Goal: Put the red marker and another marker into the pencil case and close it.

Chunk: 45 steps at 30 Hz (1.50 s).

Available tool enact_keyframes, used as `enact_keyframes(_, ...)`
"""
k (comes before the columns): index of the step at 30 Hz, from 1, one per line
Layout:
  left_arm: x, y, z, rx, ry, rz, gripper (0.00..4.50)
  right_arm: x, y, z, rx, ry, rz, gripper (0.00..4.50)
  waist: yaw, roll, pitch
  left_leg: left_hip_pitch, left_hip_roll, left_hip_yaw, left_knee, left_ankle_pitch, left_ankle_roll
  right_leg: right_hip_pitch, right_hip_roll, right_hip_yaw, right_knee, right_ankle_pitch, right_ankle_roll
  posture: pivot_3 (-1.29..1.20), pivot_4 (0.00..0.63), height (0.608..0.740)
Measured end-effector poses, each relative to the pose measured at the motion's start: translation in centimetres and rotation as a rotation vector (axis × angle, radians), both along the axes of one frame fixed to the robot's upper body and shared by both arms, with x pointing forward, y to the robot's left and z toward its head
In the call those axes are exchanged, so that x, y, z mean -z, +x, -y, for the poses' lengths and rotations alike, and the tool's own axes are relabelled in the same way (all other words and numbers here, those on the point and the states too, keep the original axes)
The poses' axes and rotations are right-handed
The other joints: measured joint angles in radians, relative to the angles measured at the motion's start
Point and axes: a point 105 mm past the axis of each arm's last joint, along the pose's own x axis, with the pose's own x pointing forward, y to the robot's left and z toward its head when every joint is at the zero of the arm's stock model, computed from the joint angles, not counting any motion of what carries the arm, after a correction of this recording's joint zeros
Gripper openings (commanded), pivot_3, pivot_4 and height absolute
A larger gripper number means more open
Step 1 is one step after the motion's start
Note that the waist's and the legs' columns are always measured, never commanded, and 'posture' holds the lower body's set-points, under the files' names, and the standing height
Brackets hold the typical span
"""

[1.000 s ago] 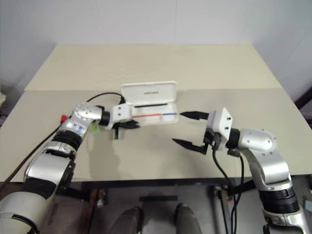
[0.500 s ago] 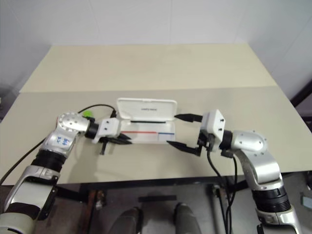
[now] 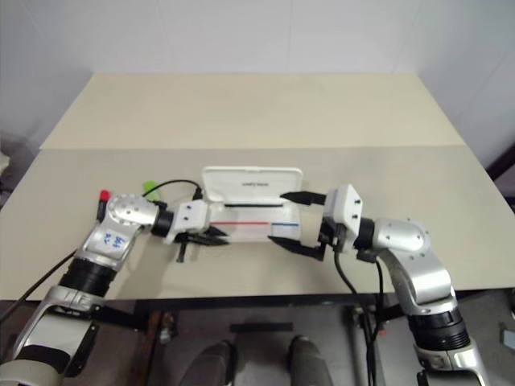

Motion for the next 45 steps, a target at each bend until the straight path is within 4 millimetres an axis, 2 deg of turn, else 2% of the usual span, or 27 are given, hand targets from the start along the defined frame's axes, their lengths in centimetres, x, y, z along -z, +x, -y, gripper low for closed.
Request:
enact_keyframes(9,0.0,-0.6,0.2,-0.007,-0.048,-0.023,4.45,0.0,0.1,0.1,0.003,0.001,-0.001,4.27,-0.001,0.000,0.000,0.000,0.000,0.000,0.000,0.000,0.000,0.000,0.000,0.000,0.000,0.000,0.000,0.00,0.150,0.740)
enact_keyframes(15,-0.2,-1.8,0.4,0.011,-0.124,-0.031,4.45,-0.1,0.3,-0.1,-0.003,0.009,0.008,4.27,-0.001,0.000,0.000,0.000,0.001,0.000,0.000,0.000,0.000,0.000,0.000,0.000,0.000,0.000,-0.001,0.00,0.150,0.740)
enact_keyframes(21,-1.2,-1.9,0.4,-0.059,-0.285,0.040,4.45,0.1,0.4,-0.2,-0.004,0.017,-0.002,4.27,0.000,0.000,0.000,0.000,0.000,-0.001,0.000,0.000,0.000,0.000,-0.001,0.000,0.000,0.000,-0.001,0.00,0.150,0.740)
enact_keyframes(26,-3.1,-2.3,0.1,-0.165,-0.495,0.125,4.45,0.4,0.4,-0.2,-0.007,0.017,-0.017,4.27,-0.002,0.000,0.000,0.000,0.001,0.000,-0.001,0.000,0.000,0.000,-0.002,0.000,0.000,0.000,-0.001,0.00,0.150,0.740)
enact_keyframes(28,-3.9,-2.6,-0.6,-0.241,-0.567,0.173,4.45,0.4,0.4,-0.2,-0.017,0.014,-0.020,4.27,-0.003,0.000,0.000,0.001,0.001,0.000,-0.001,0.000,0.000,0.000,-0.001,0.000,-0.001,0.000,-0.001,0.00,0.150,0.740)
enact_keyframes(31,-3.9,-4.5,-2.9,-0.448,-0.681,0.206,4.45,0.6,0.2,-0.4,-0.044,0.007,-0.027,4.27,-0.014,0.000,0.000,0.002,0.003,-0.003,-0.002,-0.002,0.000,0.000,-0.001,0.004,-0.001,0.000,-0.001,0.00,0.150,0.740)
enact_keyframes(34,-2.1,-6.3,-4.7,-0.632,-0.705,0.165,4.45,1.0,0.3,-0.2,-0.059,-0.003,-0.050,4.27,-0.018,0.000,0.000,0.002,0.003,-0.003,-0.002,-0.002,0.000,0.000,-0.002,0.004,-0.002,0.000,-0.001,0.00,0.150,0.740)
enact_keyframes(36,-2.0,-6.5,-5.9,-0.766,-0.740,0.196,4.45,1.1,0.4,-0.3,-0.077,-0.007,-0.056,4.27,-0.013,0.000,0.000,0.002,0.002,-0.002,-0.001,-0.002,0.000,0.001,-0.002,0.003,-0.002,0.000,0.000,0.00,0.150,0.740)
enact_keyframes(38,-1.7,-6.5,-8.8,-0.982,-0.748,0.273,4.45,1.1,0.5,-0.5,-0.101,-0.011,-0.056,4.27,-0.011,0.000,0.000,0.004,0.001,-0.001,0.000,-0.001,0.000,0.003,-0.002,0.003,-0.003,0.000,-0.003,0.00,0.150,0.740)
enact_keyframes(42,-1.7,-6.5,-12.7,-1.235,-0.738,0.378,4.45,1.2,0.7,-0.7,-0.119,-0.013,-0.059,4.27,-0.001,0.000,0.000,0.004,0.001,0.000,0.000,0.001,-0.001,0.003,-0.001,0.000,-0.003,-0.001,-0.007,0.00,0.150,0.740)
enact_keyframes(45,-1.6,-6.9,-16.3,-1.455,-0.711,0.462,4.45,1.2,0.7,-0.9,-0.133,-0.014,-0.063,4.27,0.000,0.000,0.000,0.003,0.001,0.000,0.000,0.001,-0.001,0.003,-0.001,0.000,-0.003,-0.001,-0.006,0.00,0.150,0.740)
